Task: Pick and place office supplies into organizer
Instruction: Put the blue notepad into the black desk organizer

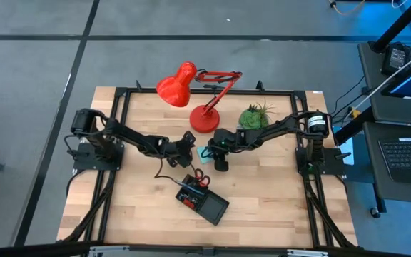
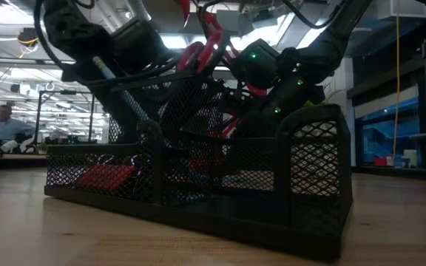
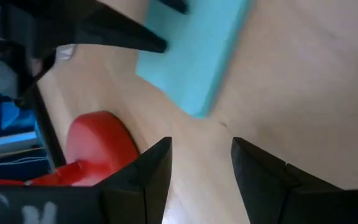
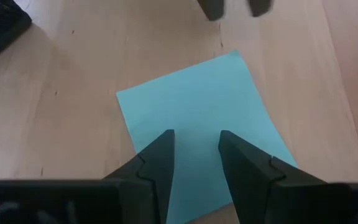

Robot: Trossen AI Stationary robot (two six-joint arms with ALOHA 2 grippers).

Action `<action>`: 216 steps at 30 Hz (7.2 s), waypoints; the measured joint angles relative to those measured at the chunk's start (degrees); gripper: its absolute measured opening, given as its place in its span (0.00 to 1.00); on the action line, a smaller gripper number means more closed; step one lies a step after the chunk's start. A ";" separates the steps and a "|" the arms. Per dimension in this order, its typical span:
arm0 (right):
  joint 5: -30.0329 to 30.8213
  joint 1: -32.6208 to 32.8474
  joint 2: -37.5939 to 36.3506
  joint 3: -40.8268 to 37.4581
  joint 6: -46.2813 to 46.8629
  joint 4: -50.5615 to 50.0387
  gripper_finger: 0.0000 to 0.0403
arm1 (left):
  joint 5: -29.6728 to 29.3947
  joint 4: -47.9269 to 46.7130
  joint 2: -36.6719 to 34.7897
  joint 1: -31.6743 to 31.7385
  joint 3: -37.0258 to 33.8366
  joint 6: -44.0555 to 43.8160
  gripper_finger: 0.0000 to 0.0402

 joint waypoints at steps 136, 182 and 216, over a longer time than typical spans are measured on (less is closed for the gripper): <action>-0.11 -1.97 -0.57 0.13 -8.98 -2.99 0.33 | 21.96 16.38 6.19 9.91 -0.07 10.76 0.20; -0.01 -2.02 -0.48 0.04 -7.02 -0.81 0.33 | 15.19 17.34 6.06 4.13 0.02 5.47 0.09; 0.13 -2.01 -11.65 0.04 -4.09 -14.70 0.33 | 0.92 15.23 5.66 3.67 0.00 6.71 0.01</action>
